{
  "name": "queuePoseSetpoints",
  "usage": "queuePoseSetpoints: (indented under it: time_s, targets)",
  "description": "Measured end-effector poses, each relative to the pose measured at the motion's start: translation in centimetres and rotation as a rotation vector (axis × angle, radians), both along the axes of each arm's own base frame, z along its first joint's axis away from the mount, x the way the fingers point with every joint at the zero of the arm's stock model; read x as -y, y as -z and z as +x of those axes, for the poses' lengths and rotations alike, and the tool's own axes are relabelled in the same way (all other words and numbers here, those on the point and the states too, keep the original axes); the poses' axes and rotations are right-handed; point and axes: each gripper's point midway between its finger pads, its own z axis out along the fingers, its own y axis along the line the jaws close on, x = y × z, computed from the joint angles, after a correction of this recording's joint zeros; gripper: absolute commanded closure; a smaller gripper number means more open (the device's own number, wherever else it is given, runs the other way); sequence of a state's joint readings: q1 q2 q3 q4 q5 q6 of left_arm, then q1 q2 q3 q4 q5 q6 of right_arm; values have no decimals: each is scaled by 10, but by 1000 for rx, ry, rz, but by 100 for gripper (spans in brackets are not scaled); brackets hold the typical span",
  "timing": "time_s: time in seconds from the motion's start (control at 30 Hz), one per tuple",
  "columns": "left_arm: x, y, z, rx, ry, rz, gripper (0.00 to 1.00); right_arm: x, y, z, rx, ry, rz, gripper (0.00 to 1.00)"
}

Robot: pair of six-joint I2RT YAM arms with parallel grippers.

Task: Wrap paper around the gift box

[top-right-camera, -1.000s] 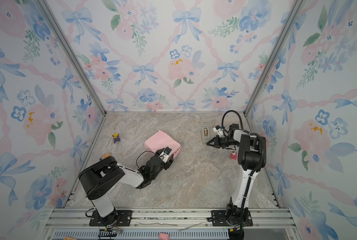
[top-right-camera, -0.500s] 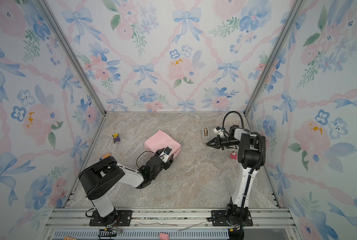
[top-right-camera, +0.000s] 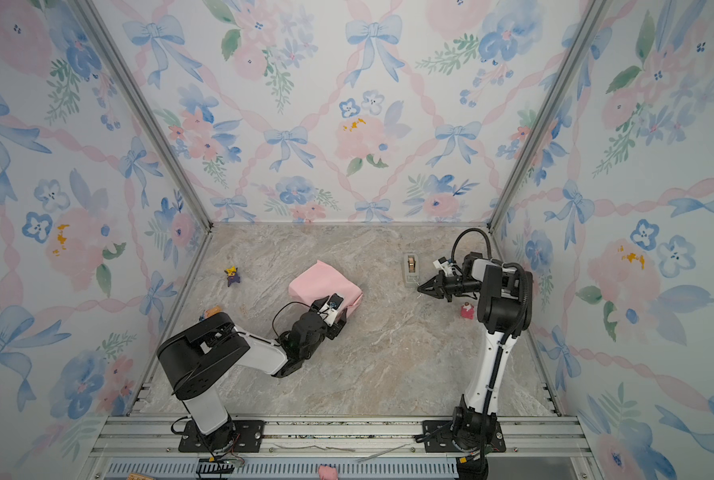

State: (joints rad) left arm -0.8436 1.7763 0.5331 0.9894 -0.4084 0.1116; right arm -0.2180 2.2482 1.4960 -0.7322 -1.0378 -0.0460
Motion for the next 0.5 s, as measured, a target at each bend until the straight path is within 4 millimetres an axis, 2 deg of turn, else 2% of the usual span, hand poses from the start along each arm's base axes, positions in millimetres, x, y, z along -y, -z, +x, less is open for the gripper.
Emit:
queuePoseSetpoints:
  time_s: [0.13, 0.27, 0.4, 0.5]
  targets:
    - [0, 0, 0, 0, 0, 1, 32, 13, 11, -6, -47, 37, -30, 100]
    - [0, 0, 0, 0, 0, 1, 32, 18, 10, -10, -53, 51, -32, 100]
    - [0, 0, 0, 0, -1, 1, 32, 16, -9, -11, 12, 53, -38, 100]
    - [-1, 0, 0, -3, -1, 4, 31, 11, -39, -16, 112, 53, -43, 100]
